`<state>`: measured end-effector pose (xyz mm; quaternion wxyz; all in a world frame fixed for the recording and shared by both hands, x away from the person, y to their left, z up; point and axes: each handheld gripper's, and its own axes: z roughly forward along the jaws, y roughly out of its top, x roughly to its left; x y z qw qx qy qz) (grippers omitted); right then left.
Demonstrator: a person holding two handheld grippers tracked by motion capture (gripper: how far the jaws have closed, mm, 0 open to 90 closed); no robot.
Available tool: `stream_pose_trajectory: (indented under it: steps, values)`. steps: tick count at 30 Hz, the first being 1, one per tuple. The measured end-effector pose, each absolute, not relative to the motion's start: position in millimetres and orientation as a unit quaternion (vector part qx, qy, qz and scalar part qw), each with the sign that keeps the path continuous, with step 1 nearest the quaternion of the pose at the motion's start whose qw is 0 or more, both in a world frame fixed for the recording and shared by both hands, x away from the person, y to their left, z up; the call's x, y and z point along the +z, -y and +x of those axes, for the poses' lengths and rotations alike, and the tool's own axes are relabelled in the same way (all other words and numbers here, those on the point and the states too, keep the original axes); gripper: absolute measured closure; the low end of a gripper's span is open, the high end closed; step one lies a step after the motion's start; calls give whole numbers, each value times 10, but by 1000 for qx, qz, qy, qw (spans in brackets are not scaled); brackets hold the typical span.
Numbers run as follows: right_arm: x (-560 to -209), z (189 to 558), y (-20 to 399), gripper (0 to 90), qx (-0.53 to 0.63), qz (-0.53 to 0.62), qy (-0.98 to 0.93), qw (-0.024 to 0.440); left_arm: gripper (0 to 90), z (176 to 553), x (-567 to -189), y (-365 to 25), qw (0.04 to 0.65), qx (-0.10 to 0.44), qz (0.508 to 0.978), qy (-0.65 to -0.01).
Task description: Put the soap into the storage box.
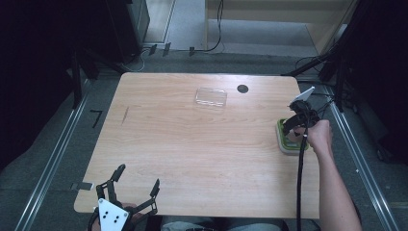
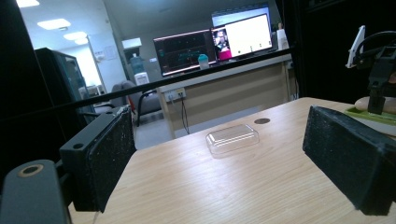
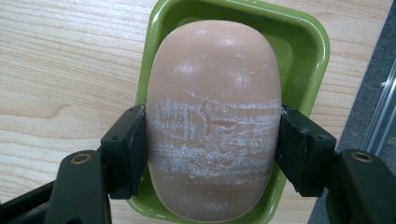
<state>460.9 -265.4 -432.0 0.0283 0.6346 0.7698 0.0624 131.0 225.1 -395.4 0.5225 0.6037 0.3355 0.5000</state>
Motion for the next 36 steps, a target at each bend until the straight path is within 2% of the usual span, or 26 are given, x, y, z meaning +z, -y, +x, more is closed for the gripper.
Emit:
stream_pose_trajectory:
  steps: [36]
  values:
    - [-4476,4677,2681,335,58,665,-745,25,99,1307,-3953,-2256,522,500,604,-336]
